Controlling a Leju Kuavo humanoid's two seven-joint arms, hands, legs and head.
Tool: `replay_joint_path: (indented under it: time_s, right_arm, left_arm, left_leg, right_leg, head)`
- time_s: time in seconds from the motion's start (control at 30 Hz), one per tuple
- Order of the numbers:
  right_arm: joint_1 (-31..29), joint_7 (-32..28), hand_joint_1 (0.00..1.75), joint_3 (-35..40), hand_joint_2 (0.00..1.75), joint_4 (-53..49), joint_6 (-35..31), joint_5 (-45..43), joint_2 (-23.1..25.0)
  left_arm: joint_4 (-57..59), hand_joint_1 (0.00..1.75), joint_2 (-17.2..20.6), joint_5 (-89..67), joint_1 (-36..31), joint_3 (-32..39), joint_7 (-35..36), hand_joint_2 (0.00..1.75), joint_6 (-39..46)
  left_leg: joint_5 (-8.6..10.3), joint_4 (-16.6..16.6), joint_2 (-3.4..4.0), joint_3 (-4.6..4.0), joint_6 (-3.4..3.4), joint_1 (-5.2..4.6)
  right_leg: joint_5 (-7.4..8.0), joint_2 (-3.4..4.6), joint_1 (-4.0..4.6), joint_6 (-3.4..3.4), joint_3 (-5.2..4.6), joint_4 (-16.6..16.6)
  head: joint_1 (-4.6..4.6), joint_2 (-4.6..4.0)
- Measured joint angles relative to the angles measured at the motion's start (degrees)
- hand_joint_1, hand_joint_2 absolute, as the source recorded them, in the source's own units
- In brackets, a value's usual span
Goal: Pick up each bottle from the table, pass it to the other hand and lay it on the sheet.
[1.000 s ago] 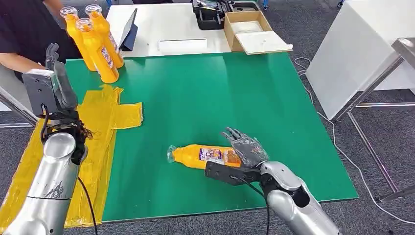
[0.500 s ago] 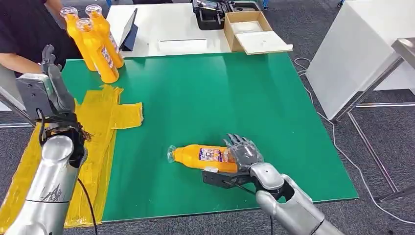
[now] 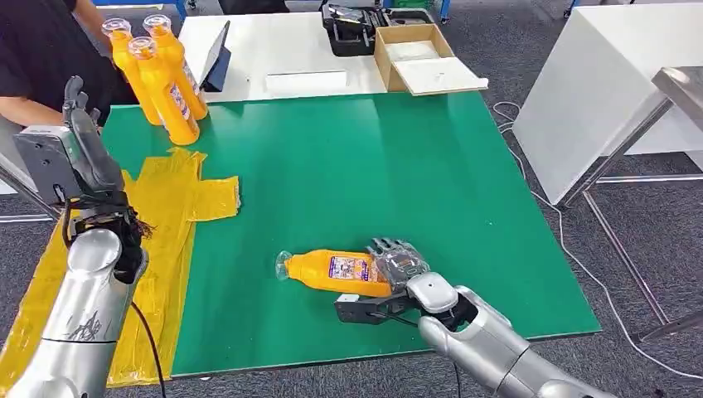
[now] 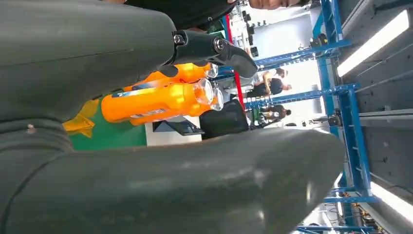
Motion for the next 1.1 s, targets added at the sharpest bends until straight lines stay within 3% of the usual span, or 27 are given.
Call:
replay_joint_path:
  time_s: [0.47, 0.77, 0.9, 1.03, 1.07, 1.1]
  right_arm:
    - [-2.3, 0.6, 1.75, 1.5, 1.75, 1.7, -0.6, -3.5, 0.3]
    - [-2.5, 2.6, 1.75, 0.6, 1.75, -0.1, -1.0, -6.9, 0.3]
    - [-1.4, 3.3, 1.75, -4.3, 1.75, -5.2, -4.1, -10.5, 0.1]
    - [-0.6, -1.5, 1.75, -14.1, 1.75, -12.8, -13.2, -15.8, 1.9]
    - [-0.9, -2.7, 1.75, -16.0, 1.75, -13.9, -14.7, -17.0, 2.5]
    - [-1.1, -3.3, 1.75, -17.3, 1.75, -14.6, -15.4, -17.5, 2.9]
  left_arm:
    - [0.2, 0.00, 0.2, 1.6, 0.0, 0.0, -0.4, 0.00, 1.0]
    - [0.2, 0.00, 0.7, 1.7, 0.0, 0.0, -0.4, 0.00, 1.0]
    - [-0.5, 0.00, 0.9, 2.9, 0.8, 0.3, 1.7, 0.00, 0.1]
    - [-2.8, 0.00, 0.9, 9.6, 2.4, 0.4, 4.6, 0.00, -3.5]
    - [-3.4, 0.00, 0.8, 11.1, 2.6, 0.2, 5.1, 1.75, -4.0]
    - [-3.8, 0.00, 0.7, 11.7, 2.7, 0.0, 5.3, 1.75, -4.2]
  left_leg:
    - [0.21, 0.0, 0.17, 0.09, 0.18, 0.00]
    - [0.25, 0.0, 0.13, -0.27, 0.23, 0.00]
    - [0.27, 0.0, 0.17, -0.45, 0.25, -0.01]
    - [0.28, 0.1, 0.15, -0.60, 0.26, -0.01]
    - [0.28, 0.1, 0.14, -0.63, 0.26, -0.01]
    - [0.27, 0.1, 0.12, -0.64, 0.26, -0.01]
  right_leg:
    - [0.22, 0.10, 0.00, 0.01, 0.64, 0.0]
    - [0.24, 0.08, 0.00, 0.03, 0.38, 0.1]
    - [0.27, 0.08, 0.00, 0.05, 0.34, 0.1]
    - [0.25, 0.08, -0.01, 0.05, 0.07, 0.1]
    - [0.25, 0.08, -0.01, 0.05, 0.04, 0.1]
    - [0.24, 0.07, -0.01, 0.04, 0.03, 0.1]
  head:
    - [-0.02, 0.00]
    - [0.00, 0.00]
    - [0.00, 0.00]
    - [-0.02, 0.00]
    - [0.00, 0.00]
    - [-0.02, 0.00]
